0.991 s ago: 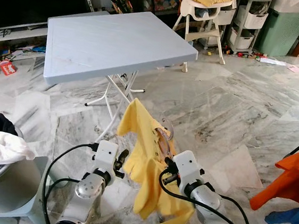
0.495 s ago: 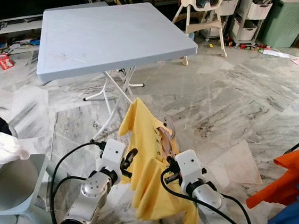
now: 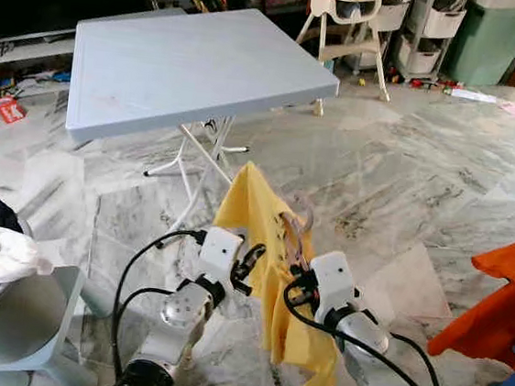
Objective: Hang hanger
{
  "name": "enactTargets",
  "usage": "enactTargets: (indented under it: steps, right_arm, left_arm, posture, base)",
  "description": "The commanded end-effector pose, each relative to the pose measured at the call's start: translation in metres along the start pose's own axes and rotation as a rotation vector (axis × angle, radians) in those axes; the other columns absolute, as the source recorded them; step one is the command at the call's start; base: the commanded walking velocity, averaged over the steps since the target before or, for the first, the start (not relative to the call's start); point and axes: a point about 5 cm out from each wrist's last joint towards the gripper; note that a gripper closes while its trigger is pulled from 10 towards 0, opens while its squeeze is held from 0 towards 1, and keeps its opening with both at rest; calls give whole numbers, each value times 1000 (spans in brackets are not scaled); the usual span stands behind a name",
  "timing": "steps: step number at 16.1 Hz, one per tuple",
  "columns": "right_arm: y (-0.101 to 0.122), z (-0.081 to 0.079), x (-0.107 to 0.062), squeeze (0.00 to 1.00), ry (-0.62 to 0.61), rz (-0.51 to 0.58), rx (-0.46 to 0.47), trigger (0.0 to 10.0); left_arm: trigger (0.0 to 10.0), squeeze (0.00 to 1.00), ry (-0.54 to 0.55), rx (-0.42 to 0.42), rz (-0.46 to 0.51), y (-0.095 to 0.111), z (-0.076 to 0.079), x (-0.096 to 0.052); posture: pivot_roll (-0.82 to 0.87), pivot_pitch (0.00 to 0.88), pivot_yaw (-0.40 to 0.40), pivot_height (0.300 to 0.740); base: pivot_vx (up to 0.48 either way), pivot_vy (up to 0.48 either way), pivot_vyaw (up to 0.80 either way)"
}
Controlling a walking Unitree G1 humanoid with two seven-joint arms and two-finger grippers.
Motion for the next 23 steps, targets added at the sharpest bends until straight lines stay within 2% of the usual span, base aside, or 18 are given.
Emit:
enactTargets:
  steps: [1,4,7,9,11,14,15,16,18,21,23]
  right_arm:
    - [20,-8,-2,0,61,73,7,10000]
    - [33,-5,-18,0,132,76,57,10000]
    - [40,-11,-26,0,169,71,54,10000]
    - [39,-15,-26,0,177,67,52,10000]
    - [36,-15,-26,0,168,47,26,10000]
    - [36,-7,-21,0,80,48,-6,10000]
    - [37,-7,-20,0,72,49,2,10000]
    - [38,-8,-18,0,69,51,6,10000]
    - [43,-13,-15,0,89,64,13,10000]
    - [49,-17,-14,0,105,77,22,10000]
    - [49,-18,-14,0,109,78,21,10000]
  left_arm:
    - [10000,0,-15,19,0,1,0,3]
    - [10000,0,0,3,10,5,0,9]
    - [10000,0,-41,-25,50,12,5,15]
    - [10000,0,-89,-48,91,18,11,17]
    - [10000,0,-104,-33,99,21,13,17]
    - [10000,0,-89,-36,74,14,9,9]
    - [10000,1000,-112,-58,72,10,10,6]
    - [10000,1000,-136,-73,56,3,11,2]
    - [10000,1000,-139,-37,31,-2,11,2]
    - [10000,1000,-111,-22,29,2,7,6]
    - [10000,1000,-52,1,43,7,0,10]
  posture:
    - [-148,0,93,740]
    - [-176,1,107,740]
    - [-193,5,115,740]
    - [-200,5,120,740]
    - [-201,6,124,740]
    - [-193,5,125,740]
    - [-191,5,124,740]
    - [-187,4,122,740]
    - [-180,6,118,740]
    - [-182,8,118,740]
    - [-187,7,121,740]
  base:
    - [0,0,0]
    - [0,0,0]
    - [0,0,0]
    - [0,0,0]
    - [0,0,0]
    - [0,0,0]
    - [0,0,0]
    - [0,0,0]
    - [0,0,0]
    - [0,0,0]
    - [0,0,0]
Point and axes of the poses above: a point about 5 cm out from each wrist's last joint towards the gripper, its own x axis pointing out of the wrist towards the gripper, its own y axis along the axis of the wrist's last joint, z = x × y, and after that the axes turned 4 degrees about x, right-handed
